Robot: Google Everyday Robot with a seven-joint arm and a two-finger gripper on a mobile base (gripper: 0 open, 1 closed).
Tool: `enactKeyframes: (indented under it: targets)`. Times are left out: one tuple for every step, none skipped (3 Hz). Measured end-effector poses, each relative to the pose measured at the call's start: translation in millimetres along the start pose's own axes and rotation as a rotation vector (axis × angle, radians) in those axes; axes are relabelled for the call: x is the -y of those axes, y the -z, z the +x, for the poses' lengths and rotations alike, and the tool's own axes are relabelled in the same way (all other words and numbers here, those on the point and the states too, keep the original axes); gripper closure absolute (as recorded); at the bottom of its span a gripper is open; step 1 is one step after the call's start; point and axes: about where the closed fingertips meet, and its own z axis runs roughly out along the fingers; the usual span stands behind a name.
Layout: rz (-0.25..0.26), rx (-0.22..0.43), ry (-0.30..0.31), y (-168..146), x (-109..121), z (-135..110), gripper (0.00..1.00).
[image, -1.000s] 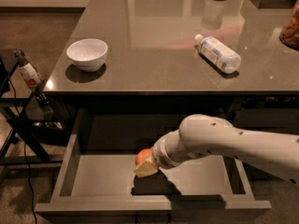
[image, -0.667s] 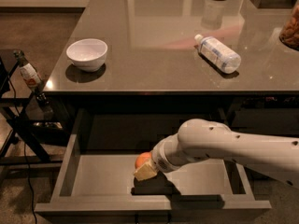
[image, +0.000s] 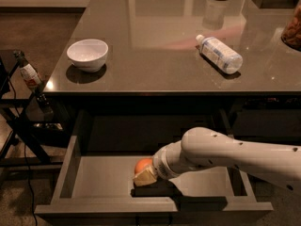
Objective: Place orange into top drawer
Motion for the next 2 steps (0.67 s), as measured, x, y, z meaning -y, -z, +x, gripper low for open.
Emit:
enactKeyframes:
  targets:
    - [0.0,0.0,0.0,0.0,0.0,0.0,0.82]
    - [0.0,0.0,0.0,-0.1,0.0,0.0,0.59]
